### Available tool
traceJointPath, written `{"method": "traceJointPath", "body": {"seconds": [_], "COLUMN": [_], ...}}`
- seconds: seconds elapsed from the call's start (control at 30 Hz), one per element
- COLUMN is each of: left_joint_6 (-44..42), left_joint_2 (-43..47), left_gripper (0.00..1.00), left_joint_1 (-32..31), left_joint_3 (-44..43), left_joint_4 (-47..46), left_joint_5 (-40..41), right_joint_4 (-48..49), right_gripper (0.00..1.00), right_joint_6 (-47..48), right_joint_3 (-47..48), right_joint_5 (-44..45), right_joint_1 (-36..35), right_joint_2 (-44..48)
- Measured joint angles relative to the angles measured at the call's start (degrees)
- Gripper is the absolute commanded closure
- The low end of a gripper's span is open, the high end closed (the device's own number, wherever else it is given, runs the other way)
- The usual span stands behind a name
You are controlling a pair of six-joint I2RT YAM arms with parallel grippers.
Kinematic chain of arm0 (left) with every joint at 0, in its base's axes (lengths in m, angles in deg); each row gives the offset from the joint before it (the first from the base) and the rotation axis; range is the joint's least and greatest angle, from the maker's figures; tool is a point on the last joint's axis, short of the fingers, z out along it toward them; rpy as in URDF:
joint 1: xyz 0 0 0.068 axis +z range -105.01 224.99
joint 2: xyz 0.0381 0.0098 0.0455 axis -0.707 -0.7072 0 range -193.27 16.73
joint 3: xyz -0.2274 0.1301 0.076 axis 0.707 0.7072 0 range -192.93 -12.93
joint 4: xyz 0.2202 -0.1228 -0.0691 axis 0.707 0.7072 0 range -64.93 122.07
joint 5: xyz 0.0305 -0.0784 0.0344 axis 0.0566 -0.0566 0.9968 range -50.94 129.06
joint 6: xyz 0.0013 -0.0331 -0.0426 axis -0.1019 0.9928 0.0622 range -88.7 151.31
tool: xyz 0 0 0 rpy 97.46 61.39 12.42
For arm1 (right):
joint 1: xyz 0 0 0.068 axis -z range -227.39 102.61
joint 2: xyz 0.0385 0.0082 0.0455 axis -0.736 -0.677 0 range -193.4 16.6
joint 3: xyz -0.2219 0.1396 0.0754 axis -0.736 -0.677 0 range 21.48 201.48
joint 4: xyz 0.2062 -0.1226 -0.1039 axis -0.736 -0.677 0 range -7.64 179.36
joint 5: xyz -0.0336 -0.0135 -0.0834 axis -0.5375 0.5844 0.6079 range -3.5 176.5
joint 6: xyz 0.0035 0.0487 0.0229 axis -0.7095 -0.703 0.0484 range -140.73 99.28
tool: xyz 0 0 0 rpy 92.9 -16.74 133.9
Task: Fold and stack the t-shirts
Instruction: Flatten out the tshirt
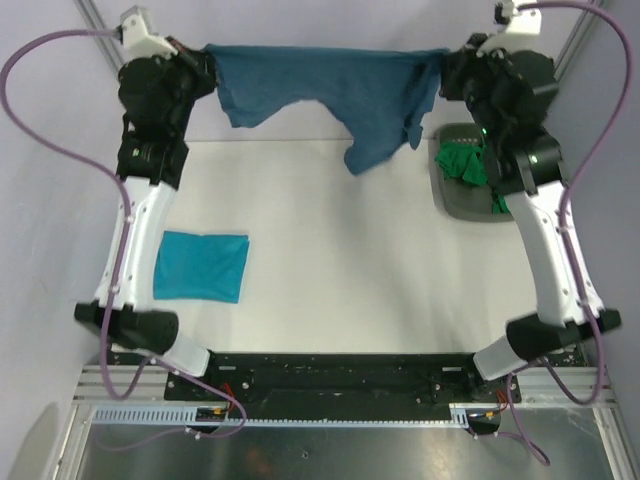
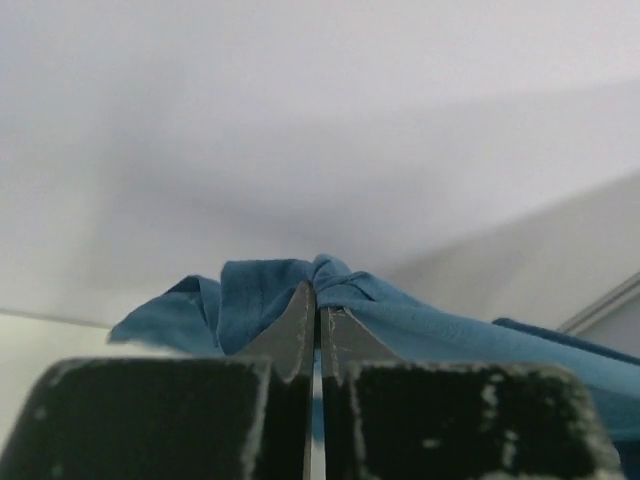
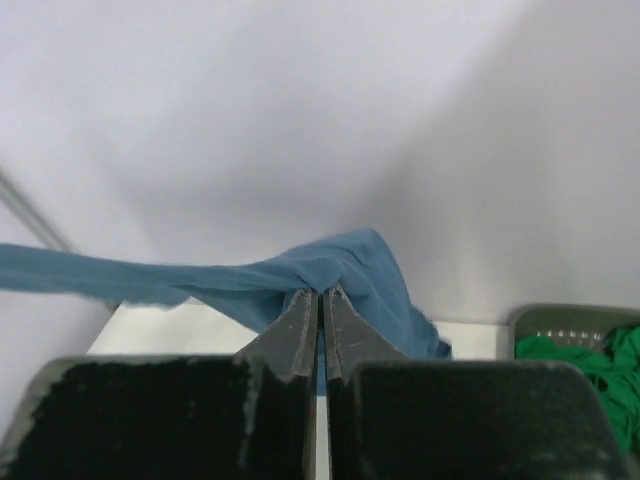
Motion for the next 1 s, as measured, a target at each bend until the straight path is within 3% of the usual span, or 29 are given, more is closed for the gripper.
{"method": "traceJointPath", "body": {"seconds": [0.17, 0.33, 0.4, 0.53, 0.63, 0.73, 1.0], "left_joint_6": [1.03, 3.21, 4.35, 5.88, 6.71, 7.19, 8.41], "left_joint_2": [15.98, 26.75, 28.2, 27.78, 27.12, 26.51, 19.12], "left_gripper": [1.0, 1.0, 1.0, 1.0, 1.0, 0.98, 0.97], "left_joint_1": [0.85, 2.01, 2.25, 2.38, 2.86, 2.95, 3.15], "left_joint_3": [23.15, 51.63, 63.01, 77.59, 81.96, 82.25, 79.08], "left_joint_4": [-2.51, -1.14, 0.15, 3.58, 5.88, 6.05, 5.77], "left_joint_5": [-0.72, -1.77, -2.91, -5.18, -6.03, -6.01, -6.71], "right_joint_4": [3.52, 0.68, -1.95, -8.0, -10.73, -10.23, -4.5], "right_gripper": [1.0, 0.97, 0.84, 0.48, 0.36, 0.33, 0.48], "right_joint_6": [-1.66, -6.97, -9.77, -14.71, -17.0, -18.08, -19.82], "right_joint_3": [-24.39, -49.27, -59.39, -71.76, -73.96, -73.96, -73.83], "right_joint_5": [-1.38, -2.82, -4.52, -8.15, -10.08, -11.56, -13.42], "right_joint_1": [-2.27, -3.3, -3.34, -3.82, -4.31, -4.0, 1.55], "right_joint_2": [16.17, 22.12, 21.49, 20.31, 20.46, 21.99, 20.87]}}
